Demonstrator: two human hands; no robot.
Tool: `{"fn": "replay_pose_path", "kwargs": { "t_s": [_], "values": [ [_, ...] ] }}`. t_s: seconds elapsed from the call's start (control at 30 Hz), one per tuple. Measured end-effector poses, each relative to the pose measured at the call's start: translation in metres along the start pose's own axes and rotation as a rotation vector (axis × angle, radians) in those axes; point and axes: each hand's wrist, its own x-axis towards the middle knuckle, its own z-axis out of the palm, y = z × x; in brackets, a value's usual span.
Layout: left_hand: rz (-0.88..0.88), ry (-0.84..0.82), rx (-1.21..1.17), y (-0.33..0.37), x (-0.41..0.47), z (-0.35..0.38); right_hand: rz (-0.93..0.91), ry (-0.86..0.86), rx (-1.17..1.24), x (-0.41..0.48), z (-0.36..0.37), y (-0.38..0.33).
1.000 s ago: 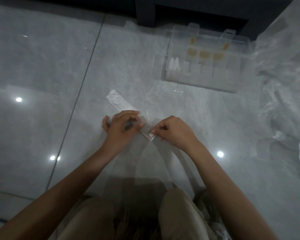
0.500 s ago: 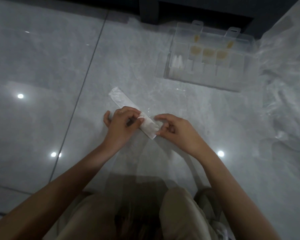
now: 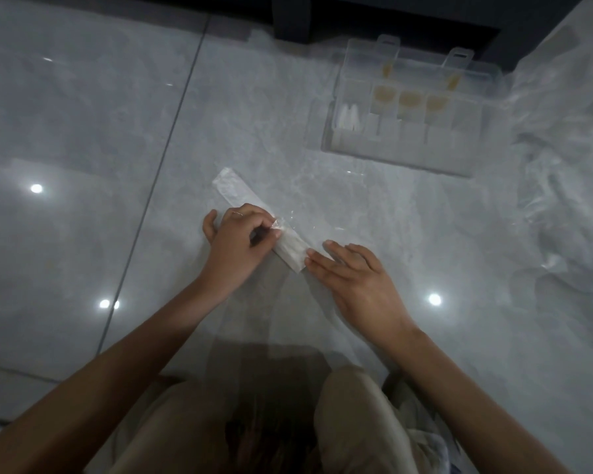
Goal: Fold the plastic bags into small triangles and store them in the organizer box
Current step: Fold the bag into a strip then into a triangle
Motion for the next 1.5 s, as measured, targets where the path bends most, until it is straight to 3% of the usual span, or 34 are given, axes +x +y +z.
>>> {"fn": "replay_pose_path", "kwargs": {
  "t_s": [0.5, 0.57, 0.67, 0.73, 0.93, 1.17, 1.3, 1.5],
  "values": [
    [0.198, 0.079, 0.190, -0.002, 0.004, -0.003, -0.023, -0.067, -0.107, 0.002, -0.002, -0.005],
    [0.340, 0.035, 0.257, 0.000, 0.000, -0.005, -0.024, -0.050, -0.116, 0.005, -0.002, -0.006],
    [0.710, -0.130, 0.441, -0.003, -0.012, -0.002, -0.031, -0.001, -0.126, 0.008, -0.002, -0.008],
    [0.795, -0.233, 0.574, -0.011, -0.020, 0.001, -0.037, 0.019, -0.148, 0.009, -0.002, -0.008],
    [0.601, -0.281, 0.686, -0.032, -0.018, -0.008, -0.034, 0.032, -0.204, 0.006, -0.001, -0.010],
    [0.579, -0.240, 0.664, -0.031, -0.019, -0.007, -0.264, 0.220, -0.152, 0.020, 0.003, 0.027],
    [0.585, -0.234, 0.650, -0.031, -0.019, -0.007, -0.421, 0.241, -0.199, 0.035, 0.000, 0.038],
    [0.585, -0.222, 0.625, -0.030, -0.019, -0.009, -0.503, 0.266, -0.210, 0.048, -0.006, 0.040]
  ]
}}
